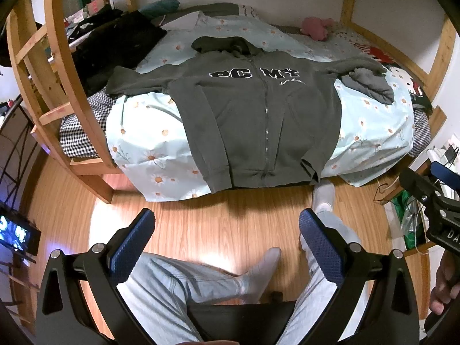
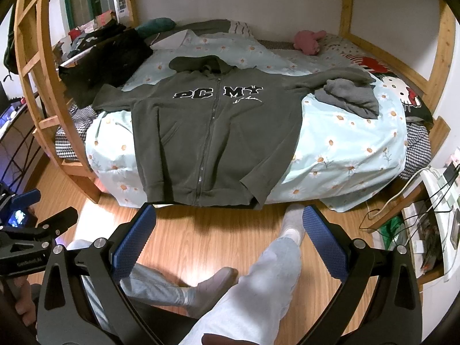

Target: Fold large clothes

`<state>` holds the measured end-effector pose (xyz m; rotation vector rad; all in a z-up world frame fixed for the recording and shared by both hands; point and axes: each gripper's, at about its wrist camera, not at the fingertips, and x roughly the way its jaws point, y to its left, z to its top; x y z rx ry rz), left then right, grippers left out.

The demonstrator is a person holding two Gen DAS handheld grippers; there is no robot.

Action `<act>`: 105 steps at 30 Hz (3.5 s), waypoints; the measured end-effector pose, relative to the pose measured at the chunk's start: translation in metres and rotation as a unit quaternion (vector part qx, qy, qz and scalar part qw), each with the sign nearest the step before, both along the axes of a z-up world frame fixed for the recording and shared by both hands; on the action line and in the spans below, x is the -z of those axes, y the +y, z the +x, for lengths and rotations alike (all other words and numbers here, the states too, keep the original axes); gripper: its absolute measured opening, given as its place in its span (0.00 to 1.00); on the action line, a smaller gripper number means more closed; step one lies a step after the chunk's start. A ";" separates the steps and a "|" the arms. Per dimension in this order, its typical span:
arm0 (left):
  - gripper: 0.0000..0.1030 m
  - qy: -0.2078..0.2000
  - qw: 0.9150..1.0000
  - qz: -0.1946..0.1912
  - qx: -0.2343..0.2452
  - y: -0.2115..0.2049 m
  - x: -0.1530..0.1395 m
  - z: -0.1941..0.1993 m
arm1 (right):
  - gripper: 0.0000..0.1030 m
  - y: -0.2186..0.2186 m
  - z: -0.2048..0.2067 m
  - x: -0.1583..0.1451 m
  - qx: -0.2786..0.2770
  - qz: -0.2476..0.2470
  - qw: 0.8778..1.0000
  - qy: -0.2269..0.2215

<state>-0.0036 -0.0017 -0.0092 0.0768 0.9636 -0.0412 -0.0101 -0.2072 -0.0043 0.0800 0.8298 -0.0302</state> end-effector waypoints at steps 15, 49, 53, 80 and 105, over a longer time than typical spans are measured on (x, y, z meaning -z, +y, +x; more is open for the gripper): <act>0.96 0.003 1.000 0.003 0.002 0.000 -0.003 0.002 | 0.98 -0.001 0.000 -0.001 0.000 0.000 1.000 -0.001; 0.96 0.025 0.999 -0.011 0.024 0.013 0.054 0.084 | 0.98 -0.004 0.052 0.038 0.008 -0.006 1.000 0.002; 0.96 0.030 0.999 -0.036 -0.004 0.033 0.067 0.125 | 0.98 0.007 0.102 0.053 -0.009 -0.006 1.000 0.006; 0.96 -0.005 0.959 -0.168 -0.228 0.277 0.149 0.493 | 0.98 0.222 0.407 0.110 -0.277 -0.160 0.947 0.002; 0.95 -0.117 0.864 -0.308 -0.381 0.444 0.143 0.496 | 0.14 0.416 0.578 0.155 -0.467 -0.036 0.882 0.054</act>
